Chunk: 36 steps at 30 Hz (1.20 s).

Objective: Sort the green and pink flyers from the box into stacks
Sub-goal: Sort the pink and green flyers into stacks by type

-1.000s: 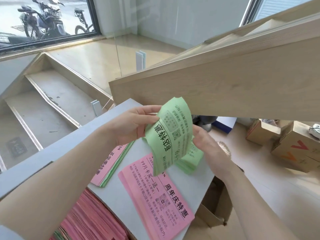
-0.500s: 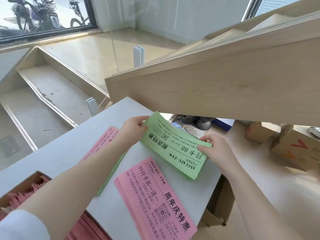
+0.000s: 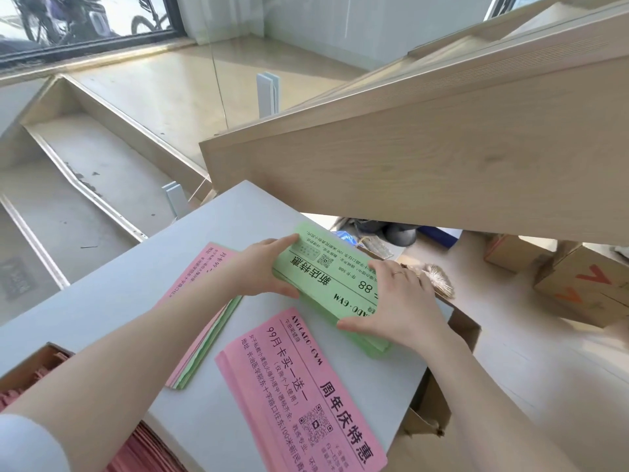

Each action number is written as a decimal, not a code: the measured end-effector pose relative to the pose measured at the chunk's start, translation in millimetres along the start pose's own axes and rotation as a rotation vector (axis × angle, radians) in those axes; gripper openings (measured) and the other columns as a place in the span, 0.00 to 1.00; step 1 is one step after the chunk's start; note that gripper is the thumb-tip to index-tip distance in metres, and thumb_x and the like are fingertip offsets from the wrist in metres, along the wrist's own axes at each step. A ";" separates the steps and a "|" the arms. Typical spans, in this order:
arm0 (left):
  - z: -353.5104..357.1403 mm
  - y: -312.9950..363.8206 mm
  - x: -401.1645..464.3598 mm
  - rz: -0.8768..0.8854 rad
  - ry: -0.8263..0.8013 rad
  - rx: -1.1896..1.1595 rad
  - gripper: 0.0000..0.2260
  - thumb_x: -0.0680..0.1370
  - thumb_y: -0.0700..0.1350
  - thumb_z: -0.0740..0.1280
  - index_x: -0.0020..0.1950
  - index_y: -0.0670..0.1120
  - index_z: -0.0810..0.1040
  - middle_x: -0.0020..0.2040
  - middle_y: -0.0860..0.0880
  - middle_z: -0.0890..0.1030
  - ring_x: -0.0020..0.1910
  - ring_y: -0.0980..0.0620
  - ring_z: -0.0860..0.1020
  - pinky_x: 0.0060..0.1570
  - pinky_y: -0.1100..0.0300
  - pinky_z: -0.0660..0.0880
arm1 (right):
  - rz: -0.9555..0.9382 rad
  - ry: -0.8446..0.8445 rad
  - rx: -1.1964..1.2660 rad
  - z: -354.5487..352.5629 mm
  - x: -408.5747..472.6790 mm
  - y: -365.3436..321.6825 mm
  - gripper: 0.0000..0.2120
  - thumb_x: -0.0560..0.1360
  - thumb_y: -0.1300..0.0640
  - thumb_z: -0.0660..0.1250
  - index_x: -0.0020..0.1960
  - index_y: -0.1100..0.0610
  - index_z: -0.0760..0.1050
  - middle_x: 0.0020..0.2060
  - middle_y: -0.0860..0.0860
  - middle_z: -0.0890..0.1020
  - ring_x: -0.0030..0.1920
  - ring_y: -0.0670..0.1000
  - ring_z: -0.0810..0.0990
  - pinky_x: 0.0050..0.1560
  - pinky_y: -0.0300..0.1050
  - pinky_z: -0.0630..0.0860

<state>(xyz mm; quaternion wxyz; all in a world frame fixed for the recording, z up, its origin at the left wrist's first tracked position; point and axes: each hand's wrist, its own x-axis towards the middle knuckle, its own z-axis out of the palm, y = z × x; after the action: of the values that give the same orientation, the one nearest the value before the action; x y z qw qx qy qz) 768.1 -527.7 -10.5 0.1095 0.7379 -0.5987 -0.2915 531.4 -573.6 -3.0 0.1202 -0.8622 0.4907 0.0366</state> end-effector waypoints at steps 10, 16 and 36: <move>2.9 1.9 -1.1 0.026 0.048 0.005 0.39 0.68 0.53 0.75 0.74 0.57 0.57 0.63 0.50 0.69 0.48 0.50 0.72 0.29 0.65 0.71 | -0.059 -0.088 -0.059 -4.2 -1.2 -2.5 0.52 0.63 0.32 0.67 0.76 0.50 0.44 0.75 0.54 0.52 0.72 0.58 0.55 0.70 0.54 0.54; -2.6 0.3 -3.6 -0.012 -0.008 0.030 0.50 0.67 0.53 0.76 0.76 0.54 0.42 0.73 0.47 0.61 0.64 0.46 0.69 0.56 0.52 0.75 | -0.031 -0.038 -0.046 -1.0 -4.8 -3.6 0.55 0.59 0.22 0.56 0.76 0.50 0.46 0.76 0.53 0.46 0.76 0.57 0.44 0.72 0.60 0.41; -18.2 -79.8 -50.2 -0.848 0.047 -0.210 0.19 0.69 0.54 0.73 0.49 0.42 0.74 0.41 0.46 0.79 0.44 0.46 0.79 0.42 0.57 0.75 | 0.322 -0.526 1.382 47.1 45.3 -178.3 0.15 0.69 0.70 0.54 0.51 0.64 0.74 0.53 0.57 0.78 0.57 0.57 0.74 0.64 0.53 0.69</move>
<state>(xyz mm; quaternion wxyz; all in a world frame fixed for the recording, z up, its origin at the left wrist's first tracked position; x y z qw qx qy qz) 838.1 -462.9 -21.6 0.0683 0.9098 -0.2071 -0.3532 709.7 -512.8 -26.2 0.7397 -0.4713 0.4769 -0.0579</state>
